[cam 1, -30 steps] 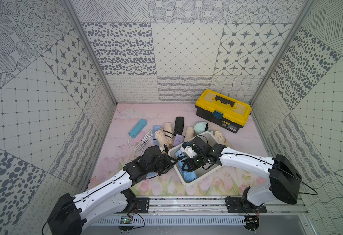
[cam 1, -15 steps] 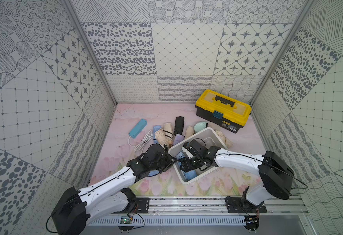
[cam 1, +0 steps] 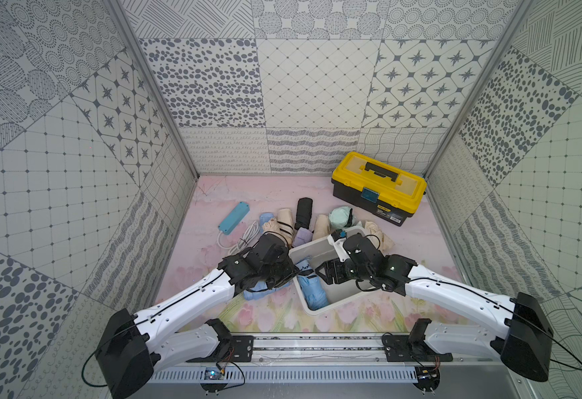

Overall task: Put the umbrella into the storage box
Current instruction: Adjust the storage box at the center of the board, then pick up the umbrella from the center of the board.

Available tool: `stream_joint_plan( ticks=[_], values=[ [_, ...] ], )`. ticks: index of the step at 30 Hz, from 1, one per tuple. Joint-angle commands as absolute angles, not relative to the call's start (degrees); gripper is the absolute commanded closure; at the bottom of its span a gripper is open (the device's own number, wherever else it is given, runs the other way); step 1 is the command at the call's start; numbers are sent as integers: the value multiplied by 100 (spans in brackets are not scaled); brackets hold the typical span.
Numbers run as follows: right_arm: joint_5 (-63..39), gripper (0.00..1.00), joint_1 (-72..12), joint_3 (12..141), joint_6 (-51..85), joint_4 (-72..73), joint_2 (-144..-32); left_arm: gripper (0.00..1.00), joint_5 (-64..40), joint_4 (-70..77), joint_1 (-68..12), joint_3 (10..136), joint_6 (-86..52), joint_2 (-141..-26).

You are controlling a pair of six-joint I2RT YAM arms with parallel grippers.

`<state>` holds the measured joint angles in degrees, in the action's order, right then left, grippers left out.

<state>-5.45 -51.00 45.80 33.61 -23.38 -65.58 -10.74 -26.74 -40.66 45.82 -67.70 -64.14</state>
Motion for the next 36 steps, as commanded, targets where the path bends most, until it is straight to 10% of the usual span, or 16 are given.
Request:
stream_joint_plan(
  ticks=[1, 12, 23, 36],
  values=[
    [-279, 22, -5013, 4433, 3484, -2272, -6184, 70, -1351, -2760, -4035, 4988, -6212, -6714],
    [-315, 20, -4705, 4642, 2809, -2582, -5714, 25, -898, -4060, -3840, 5775, -5011, -6185],
    [-373, 18, -4272, 4787, 2075, -2785, -5272, 12, -426, -6879, -3186, 7406, 615, -6110],
    [-61, 16, -4269, 4654, 2131, -3106, -4703, 4, 582, -7285, -3123, 5614, 3426, -6089]
  ],
)
